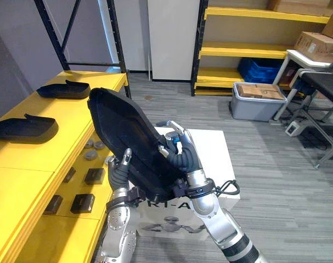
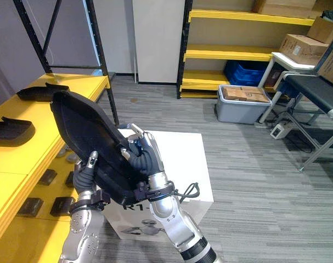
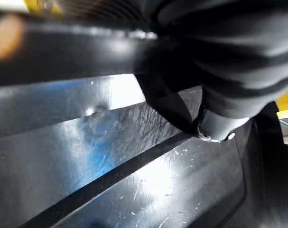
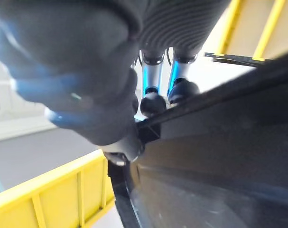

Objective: Walk over and take plastic housings, then place them on the shelf

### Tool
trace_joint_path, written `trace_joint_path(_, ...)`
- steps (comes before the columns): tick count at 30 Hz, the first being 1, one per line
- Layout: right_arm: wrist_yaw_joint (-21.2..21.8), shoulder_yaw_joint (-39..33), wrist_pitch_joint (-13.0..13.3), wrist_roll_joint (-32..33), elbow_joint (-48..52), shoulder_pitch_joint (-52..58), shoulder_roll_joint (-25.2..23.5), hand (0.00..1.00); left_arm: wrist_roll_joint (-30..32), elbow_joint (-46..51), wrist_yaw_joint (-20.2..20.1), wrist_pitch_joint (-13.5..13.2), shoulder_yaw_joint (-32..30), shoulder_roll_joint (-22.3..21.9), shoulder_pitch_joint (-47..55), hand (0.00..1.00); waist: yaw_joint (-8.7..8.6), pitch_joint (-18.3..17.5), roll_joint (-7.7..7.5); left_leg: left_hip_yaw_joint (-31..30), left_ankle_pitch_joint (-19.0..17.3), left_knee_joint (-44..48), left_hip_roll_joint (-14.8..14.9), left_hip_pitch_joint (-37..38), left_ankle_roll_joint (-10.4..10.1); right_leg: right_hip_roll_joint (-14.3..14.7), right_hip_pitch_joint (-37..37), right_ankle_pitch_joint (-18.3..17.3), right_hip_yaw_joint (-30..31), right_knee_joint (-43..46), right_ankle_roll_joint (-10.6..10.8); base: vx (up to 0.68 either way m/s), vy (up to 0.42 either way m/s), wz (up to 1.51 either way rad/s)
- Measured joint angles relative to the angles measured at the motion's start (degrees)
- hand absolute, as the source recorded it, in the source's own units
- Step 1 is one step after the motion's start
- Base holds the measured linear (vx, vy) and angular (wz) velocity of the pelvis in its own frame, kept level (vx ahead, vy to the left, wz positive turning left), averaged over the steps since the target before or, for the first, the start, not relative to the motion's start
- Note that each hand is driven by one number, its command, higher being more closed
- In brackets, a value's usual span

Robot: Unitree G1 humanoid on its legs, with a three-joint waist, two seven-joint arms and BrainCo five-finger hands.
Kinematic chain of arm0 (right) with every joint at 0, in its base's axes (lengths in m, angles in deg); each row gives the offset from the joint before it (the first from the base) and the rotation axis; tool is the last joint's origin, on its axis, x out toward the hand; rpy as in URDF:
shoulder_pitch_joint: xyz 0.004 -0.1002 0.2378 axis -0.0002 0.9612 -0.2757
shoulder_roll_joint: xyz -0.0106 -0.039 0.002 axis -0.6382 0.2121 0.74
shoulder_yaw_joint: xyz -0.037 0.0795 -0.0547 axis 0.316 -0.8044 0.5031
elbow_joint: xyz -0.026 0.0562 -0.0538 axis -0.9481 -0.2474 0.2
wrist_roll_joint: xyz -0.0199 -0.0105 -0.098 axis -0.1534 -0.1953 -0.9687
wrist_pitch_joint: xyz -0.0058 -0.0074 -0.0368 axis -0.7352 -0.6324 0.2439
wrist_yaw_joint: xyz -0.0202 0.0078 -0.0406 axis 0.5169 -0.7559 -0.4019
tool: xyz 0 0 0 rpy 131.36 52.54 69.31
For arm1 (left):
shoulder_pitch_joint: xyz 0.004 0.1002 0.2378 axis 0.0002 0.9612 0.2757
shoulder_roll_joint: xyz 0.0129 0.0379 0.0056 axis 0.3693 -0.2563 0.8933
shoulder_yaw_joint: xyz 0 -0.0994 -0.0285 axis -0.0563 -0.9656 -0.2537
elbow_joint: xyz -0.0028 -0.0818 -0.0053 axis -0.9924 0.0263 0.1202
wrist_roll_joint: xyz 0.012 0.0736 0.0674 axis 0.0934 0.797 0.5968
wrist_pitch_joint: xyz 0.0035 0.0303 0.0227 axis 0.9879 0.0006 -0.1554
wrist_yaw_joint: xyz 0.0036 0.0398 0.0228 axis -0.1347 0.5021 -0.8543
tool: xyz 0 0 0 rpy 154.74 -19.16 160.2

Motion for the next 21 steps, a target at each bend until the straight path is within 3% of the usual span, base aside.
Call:
trace_joint_path(4, 1.7, -2.3, 0.4, 4.5, 0.4, 0.1, -0.1, 0.0, 1.5, 0.0, -1.1, 0.4, 0.1, 0.0, 0.1, 1.0, 0.0, 0.1, -0.08, 0.0, 0.0, 0.0, 0.0, 0.0, 0.0, 0.0, 0.0, 0.0, 0.0, 0.0, 0.0, 0.0, 0.0, 0.0)
trace_joint_path(9, 5.2, -7.8, 1.2, 11.2, 6.8, 0.1, 3.4, 0.0, 3.8, 0.0, -4.2, 1.1, 0.3, -0.2, 0.2, 1.0, 0.0, 0.5, -0.45, 0.0, 0.0, 0.0, 0.0, 0.0, 0.0, 0.0, 0.0, 0.0, -0.1, 0.0, 0.0, 0.0, 0.0, 0.0)
trace_joint_path(11, 4.9, -18.5, 2.2, 14.9, 10.7, -0.1, 3.9, 0.0, 3.7, 0.0, -4.9, 1.1, -1.5, -0.2, 1.7, 1.0, -0.01, 0.7, -0.78, 0.0, 0.0, 0.0, 0.0, 0.0, 0.0, -0.1, 0.1, 0.1, -0.1, -0.1, 0.1, 0.0, 0.0, 0.0)
trace_joint_path(13, 3.6, -31.6, 4.6, 20.5, 13.0, -0.5, 8.5, 0.0, 3.7, 0.0, -5.1, 1.1, -5.0, 0.2, 4.4, 1.0, -0.22, 1.1, -1.04, 0.3, 0.0, 0.0, -0.1, -0.1, 0.0, -0.1, 0.0, 0.3, 0.1, -0.4, 0.3, 0.0, 0.0, -0.04)
trace_joint_path(16, 4.4, -40.7, 7.1, 29.0, 13.4, -0.5, 14.1, 0.0, 3.7, 0.0, -5.5, 1.1, -7.4, 1.1, 6.5, 1.0, -1.34, 1.3, -1.0, 0.3, 0.0, 0.0, -0.1, -0.5, 0.0, 0.1, 0.0, 0.8, 0.1, -1.4, 0.3, 0.0, 0.0, 0.0)
trace_joint_path(21, 6.3, -57.6, 13.0, 43.3, 10.0, 0.8, 16.9, 0.0, 4.0, 0.1, -7.9, 1.4, -7.5, 0.8, 7.3, 1.0, -2.72, 1.3, -1.02, 0.7, -0.1, 0.0, -0.1, -0.8, 0.0, 0.1, -0.4, 0.8, 0.2, -1.4, 0.4, 0.0, 0.002, -0.01)
